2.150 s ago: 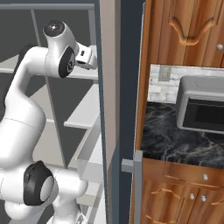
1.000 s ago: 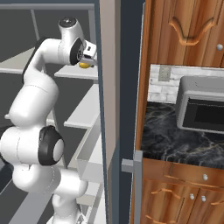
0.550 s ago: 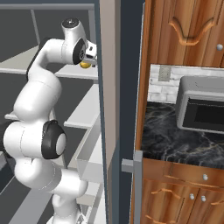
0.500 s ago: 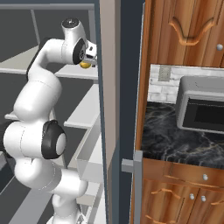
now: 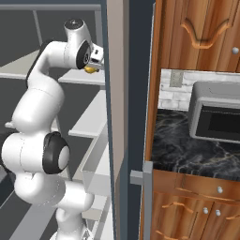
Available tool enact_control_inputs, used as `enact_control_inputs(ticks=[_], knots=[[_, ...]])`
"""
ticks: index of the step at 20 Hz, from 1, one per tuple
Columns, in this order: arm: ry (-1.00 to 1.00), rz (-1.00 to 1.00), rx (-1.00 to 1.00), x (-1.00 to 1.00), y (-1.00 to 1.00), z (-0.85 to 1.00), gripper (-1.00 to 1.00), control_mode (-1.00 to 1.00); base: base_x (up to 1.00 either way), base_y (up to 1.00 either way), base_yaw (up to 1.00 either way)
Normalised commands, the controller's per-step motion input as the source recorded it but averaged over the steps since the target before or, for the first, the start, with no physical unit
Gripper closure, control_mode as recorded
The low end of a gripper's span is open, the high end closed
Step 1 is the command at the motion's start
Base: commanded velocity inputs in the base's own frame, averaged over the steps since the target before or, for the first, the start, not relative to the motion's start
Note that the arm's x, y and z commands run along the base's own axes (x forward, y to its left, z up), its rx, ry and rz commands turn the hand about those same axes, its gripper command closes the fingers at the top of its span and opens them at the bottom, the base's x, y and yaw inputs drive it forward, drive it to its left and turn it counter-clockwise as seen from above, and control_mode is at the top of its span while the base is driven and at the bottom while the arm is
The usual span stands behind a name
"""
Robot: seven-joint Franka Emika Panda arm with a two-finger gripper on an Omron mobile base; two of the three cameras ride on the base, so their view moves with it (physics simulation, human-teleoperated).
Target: Take the broccoli and lemon from the fridge shelf and place them in the freezer drawer to begin freezing them.
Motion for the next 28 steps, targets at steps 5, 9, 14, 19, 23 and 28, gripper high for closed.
enact_control_inputs(ticks=[5,9,14,19,23,28], knots=[[-0.16,0.0,0.0,-0.78,0.0,-0.11,1.0,-1.0,0.0,0.0,0.0],[-0.18,0.0,0.0,-1.0,0.0,-0.05,1.0,-1.0,0.0,0.0,0.0],[-0.17,0.0,0.0,-1.0,0.0,0.0,1.0,-1.0,0.0,0.0,0.0],[-0.02,0.0,0.0,-1.0,0.07,-0.14,1.0,-1.0,0.0,0.0,0.0],[0.1,0.0,0.0,-0.65,0.18,-0.48,1.0,-1.0,0.0,0.0,0.0],[0.2,0.02,0.0,-0.19,0.14,-0.4,1.0,-1.0,0.0,0.0,0.0]])
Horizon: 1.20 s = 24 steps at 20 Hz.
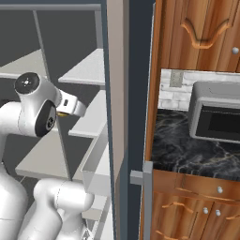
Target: Take the broccoli and lemon from the fridge shelf and place them in the freezer drawer to begin freezing them.
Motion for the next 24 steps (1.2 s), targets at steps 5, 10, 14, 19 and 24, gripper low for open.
enact_control_inputs(ticks=[5,10,14,19,24], knots=[[0.12,0.0,0.0,-0.16,0.11,-0.21,1.0,1.0,-0.12,0.04,0.0],[0.0,0.0,0.0,0.0,0.0,0.0,1.0,1.0,-0.81,0.24,0.0],[0.0,0.0,0.0,0.0,0.0,0.0,1.0,1.0,-0.75,0.28,0.01],[0.0,0.0,0.0,0.0,0.0,0.0,1.0,1.0,-0.51,0.29,0.02],[0.0,0.0,0.0,0.0,0.0,0.0,1.0,1.0,-0.38,0.28,0.05]])
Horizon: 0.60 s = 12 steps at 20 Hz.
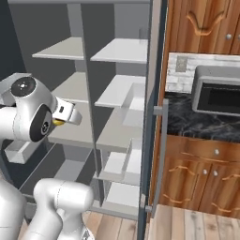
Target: Take the broccoli and lemon from the fridge shelf and place them in the freezer drawer to begin freezing them.
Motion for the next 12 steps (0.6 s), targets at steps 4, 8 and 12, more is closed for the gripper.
enact_control_inputs(ticks=[4,8,12], knots=[[0.0,0.0,0.0,0.0,0.0,0.0,1.0,1.0,-0.32,0.3,0.08],[0.0,0.0,0.0,0.0,0.0,0.0,1.0,1.0,-0.38,0.35,0.1],[0.0,0.0,0.0,0.0,0.0,0.0,1.0,1.0,-0.32,0.33,0.1]])
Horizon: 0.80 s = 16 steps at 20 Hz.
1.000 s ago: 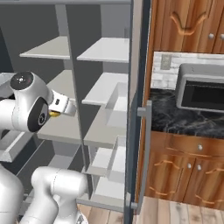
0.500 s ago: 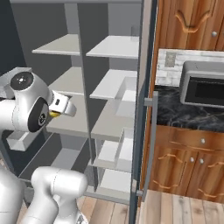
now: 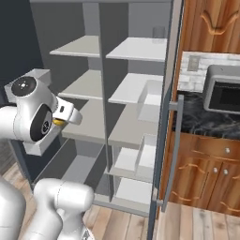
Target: Take the broccoli and lemon from the fridge shelf and place them in the freezer drawer to begin freezing them.
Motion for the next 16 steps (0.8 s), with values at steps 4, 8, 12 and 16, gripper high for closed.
enact_control_inputs(ticks=[4,8,12,16], knots=[[0.0,0.0,0.0,0.0,0.0,0.0,1.0,1.0,-0.17,0.37,0.11],[0.0,0.0,0.0,0.0,0.0,0.0,1.0,1.0,-0.02,0.36,0.11],[0.14,0.04,0.0,0.18,0.06,-0.3,1.0,-1.0,0.0,0.07,0.03],[0.14,0.08,0.0,0.5,0.0,-0.42,1.0,-1.0,0.0,0.0,0.0]])
